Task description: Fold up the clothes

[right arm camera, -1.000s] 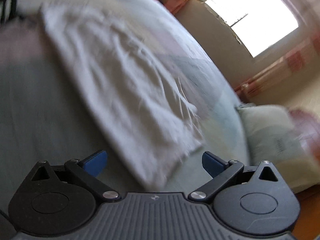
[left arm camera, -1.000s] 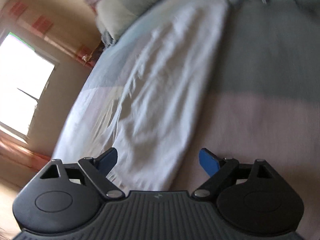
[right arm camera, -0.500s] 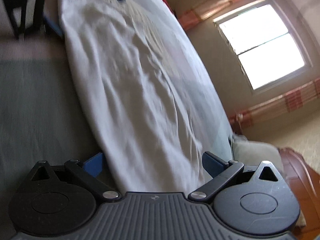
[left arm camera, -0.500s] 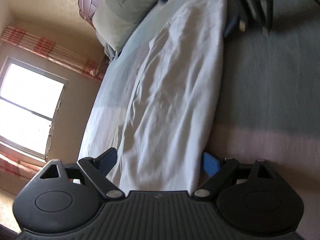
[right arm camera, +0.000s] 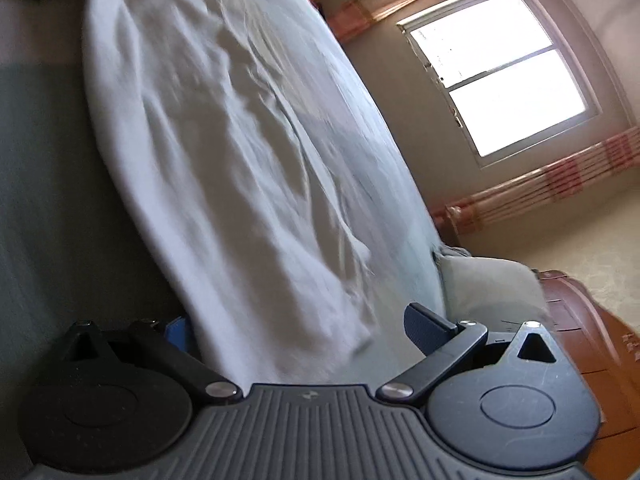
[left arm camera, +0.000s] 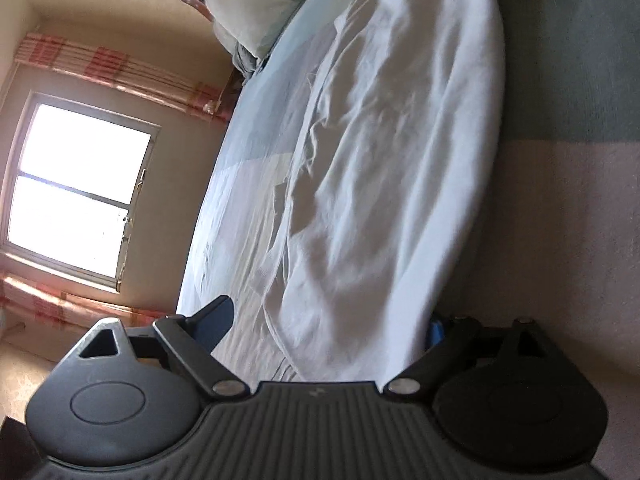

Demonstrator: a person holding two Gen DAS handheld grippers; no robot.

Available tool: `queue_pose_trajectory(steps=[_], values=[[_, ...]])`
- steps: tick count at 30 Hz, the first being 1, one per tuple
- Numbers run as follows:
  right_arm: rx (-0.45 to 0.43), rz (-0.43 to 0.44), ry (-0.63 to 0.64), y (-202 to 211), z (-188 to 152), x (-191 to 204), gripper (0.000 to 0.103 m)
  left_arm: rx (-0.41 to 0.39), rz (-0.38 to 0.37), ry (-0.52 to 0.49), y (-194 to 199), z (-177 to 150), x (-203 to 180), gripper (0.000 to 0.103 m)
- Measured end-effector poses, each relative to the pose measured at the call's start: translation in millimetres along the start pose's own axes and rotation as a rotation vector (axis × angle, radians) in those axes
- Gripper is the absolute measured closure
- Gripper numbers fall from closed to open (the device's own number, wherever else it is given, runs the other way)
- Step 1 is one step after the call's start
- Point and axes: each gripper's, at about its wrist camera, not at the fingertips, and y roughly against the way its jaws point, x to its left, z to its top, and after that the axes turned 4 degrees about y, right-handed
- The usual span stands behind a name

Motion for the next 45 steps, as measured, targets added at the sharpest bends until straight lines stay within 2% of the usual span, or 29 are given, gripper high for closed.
queue_pose_trajectory(steps=[2, 4, 7, 8, 11, 13, 15, 17, 18, 19, 20, 22, 23, 24, 26, 28, 34, 42, 45], values=[[0.003, -0.015, 0.033, -6.4, 5.6, 2.6, 0.000, -0.013, 0.028, -0.054, -1.7, 9.1, -6.0, 0.012], [0.000, -0.030, 0.059, -12.3, 15.3, 5.6, 0.001, -0.019, 0.045, -0.067, -0.8, 17.5, -11.0, 0.015], [-0.028, -0.034, 0.087, -9.8, 28.2, 16.4, 0.013, -0.046, 0.059, -0.116, 0.8, 25.8, -23.0, 0.025], [-0.037, -0.035, 0.104, -7.8, 28.2, 20.3, 0.018, -0.058, 0.064, -0.141, 3.0, 23.9, -27.1, 0.025], [-0.054, -0.022, 0.097, -6.5, 18.8, 19.3, 0.018, -0.057, 0.046, -0.109, 2.8, 15.7, -19.6, 0.023], [-0.043, -0.009, 0.075, -9.5, 12.6, 11.5, 0.015, -0.034, 0.041, -0.078, -1.5, 8.5, -12.0, 0.021], [-0.037, -0.012, 0.077, -10.2, 10.0, 10.1, 0.013, -0.007, 0.048, -0.067, -3.9, 4.3, -11.5, 0.024], [-0.038, -0.015, 0.113, -7.4, 13.1, 17.6, 0.016, -0.003, 0.043, -0.097, -6.9, 11.9, -16.9, 0.034], [-0.041, -0.018, 0.140, -5.0, 15.9, 23.7, 0.020, -0.008, 0.038, -0.131, -0.2, 9.9, -23.8, 0.047], [-0.044, -0.017, 0.165, -3.3, 18.5, 29.1, 0.029, -0.013, 0.034, -0.166, 1.6, 10.5, -30.7, 0.061], [-0.045, -0.007, 0.181, -3.8, 20.0, 32.8, 0.039, -0.014, 0.032, -0.195, 1.5, 11.6, -38.9, 0.069], [-0.052, 0.003, 0.204, -2.9, 18.8, 40.0, 0.051, -0.009, 0.030, -0.210, -0.3, 10.6, -50.7, 0.100], [-0.056, 0.006, 0.212, -2.3, 17.7, 43.4, 0.061, -0.005, 0.028, -0.212, -2.2, 10.2, -56.3, 0.103], [-0.059, 0.010, 0.220, -1.8, 16.6, 47.1, 0.067, -0.009, 0.043, -0.202, -1.0, 8.8, -58.2, 0.103], [-0.060, 0.015, 0.243, -1.0, 14.5, 56.7, 0.092, -0.011, 0.050, -0.182, -0.4, 8.1, -57.9, 0.103], [-0.061, -0.004, 0.294, 0.5, 13.7, 68.3, 0.092, -0.006, 0.032, -0.173, -2.0, 9.7, -54.5, 0.103], [-0.041, -0.005, 0.336, 14.5, 12.3, 80.9, 0.093, 0.003, 0.025, -0.194, -4.8, 11.6, -53.2, 0.103], [-0.019, 0.033, 0.325, 19.3, 14.4, 75.3, 0.096, -0.007, -0.013, -0.166, 3.4, 11.0, -42.5, 0.103], [-0.008, 0.077, 0.286, 23.1, 19.5, 63.3, 0.096, -0.018, -0.020, -0.162, 5.5, 10.5, -37.8, 0.103]])
